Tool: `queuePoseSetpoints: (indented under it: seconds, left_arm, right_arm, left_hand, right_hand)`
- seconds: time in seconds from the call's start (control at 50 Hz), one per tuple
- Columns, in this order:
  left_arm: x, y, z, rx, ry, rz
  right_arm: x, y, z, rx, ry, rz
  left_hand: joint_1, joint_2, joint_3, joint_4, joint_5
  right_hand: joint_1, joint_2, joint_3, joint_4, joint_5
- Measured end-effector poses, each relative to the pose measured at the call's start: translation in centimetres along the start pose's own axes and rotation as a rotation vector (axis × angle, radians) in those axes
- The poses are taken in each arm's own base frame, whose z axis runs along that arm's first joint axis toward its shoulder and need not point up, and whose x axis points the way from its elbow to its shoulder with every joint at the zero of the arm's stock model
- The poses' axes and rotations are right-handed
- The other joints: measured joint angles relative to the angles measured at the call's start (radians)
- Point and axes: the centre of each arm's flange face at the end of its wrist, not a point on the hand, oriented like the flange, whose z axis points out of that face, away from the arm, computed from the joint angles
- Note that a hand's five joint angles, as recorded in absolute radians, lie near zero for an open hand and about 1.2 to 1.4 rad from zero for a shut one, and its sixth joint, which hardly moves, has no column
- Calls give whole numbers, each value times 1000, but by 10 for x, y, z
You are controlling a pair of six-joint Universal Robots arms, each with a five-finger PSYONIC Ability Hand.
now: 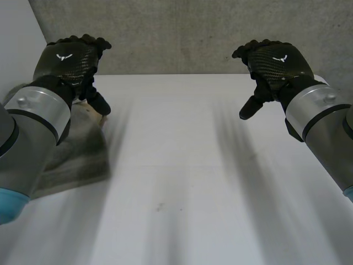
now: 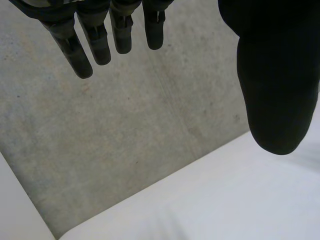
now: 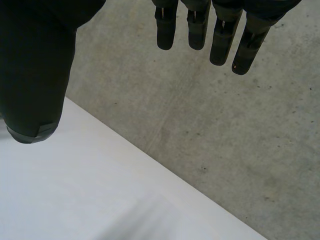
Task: Fold the laundry.
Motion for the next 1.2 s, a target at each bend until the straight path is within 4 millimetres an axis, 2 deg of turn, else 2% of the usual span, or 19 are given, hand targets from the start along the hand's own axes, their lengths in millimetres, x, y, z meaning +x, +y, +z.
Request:
queuePoseSetpoints:
  seconds: [0.08,0.3,0.44,0.5,0.58,0.64,0.72,0.76,0.86,0.88,0.9,0.94,1.0,1.02,1.04,1.06,1.1,1.12,1.2]
  left_arm:
    - [-22,18,22,-36,-36,97]
    - [-122,119,110,-200,-103,348]
    - [-168,178,142,-287,-150,402]
    - [-182,198,151,-316,-175,425]
    - [-193,211,159,-339,-213,447]
    - [-195,212,161,-346,-237,453]
    - [-188,202,163,-330,-259,449]
    - [-178,185,163,-292,-262,435]
    - [-147,127,161,-153,-248,379]
    - [-134,100,156,-88,-239,352]
    - [-134,100,156,-88,-239,352]
    - [-107,44,142,48,-210,302]
    - [-96,26,135,93,-196,285]
    - [-66,-16,115,200,-142,240]
    - [-60,-22,111,216,-130,231]
    - [-39,-38,98,262,-80,201]
    - [-25,-47,90,285,-47,181]
    - [3,-58,73,317,27,144]
    - [61,-61,39,331,191,87]
  right_arm:
    - [-2,2,0,-9,-7,-3]
    - [-5,16,4,-52,-19,-60]
    - [-6,22,5,-71,-23,-69]
    - [-7,25,6,-79,-24,-69]
    - [-7,27,7,-85,-24,-68]
    - [-6,27,7,-86,-23,-68]
    - [-4,27,8,-85,-18,-68]
    - [-3,27,8,-84,-15,-68]
    - [-2,25,9,-78,-10,-69]
    - [-1,24,9,-75,-9,-69]
    - [-1,24,9,-75,-9,-69]
    - [0,21,9,-67,-5,-69]
    - [0,20,9,-64,-4,-69]
    - [2,17,9,-54,3,-70]
    - [3,16,9,-52,5,-71]
    - [6,13,10,-44,16,-72]
    - [9,11,10,-38,25,-74]
    - [16,7,11,-28,47,-76]
    - [39,-2,13,-2,112,-81]
  left_hand:
    - [0,0,0,0,0]
    - [0,0,0,0,0]
    - [3,1,1,2,0]
    - [178,161,147,155,140]
    - [823,739,727,744,678]
    - [933,944,934,947,874]
    - [933,986,979,993,893]
    - [932,988,980,994,893]
    - [932,989,980,994,893]
    - [932,990,980,994,893]
    - [932,990,980,994,893]
    - [933,990,981,994,893]
    - [933,990,981,994,893]
    - [933,991,981,994,906]
    - [933,991,981,994,906]
    - [933,991,981,994,906]
    - [933,991,981,994,906]
    - [933,991,981,994,906]
    - [933,992,983,994,906]
  right_hand:
    - [0,0,0,0,0]
    - [0,0,0,0,0]
    - [0,0,0,0,0]
    - [0,0,0,0,0]
    - [0,0,0,0,0]
    - [0,0,0,0,0]
    - [0,0,0,0,0]
    - [0,0,0,0,0]
    - [0,0,0,0,0]
    - [0,0,0,0,0]
    - [0,0,0,0,0]
    - [0,0,0,0,0]
    - [0,0,0,0,0]
    - [0,0,0,0,0]
    - [0,0,0,0,0]
    - [0,0,0,0,0]
    - [0,0,0,0,0]
    - [0,0,0,0,0]
    - [0,0,0,0,0]
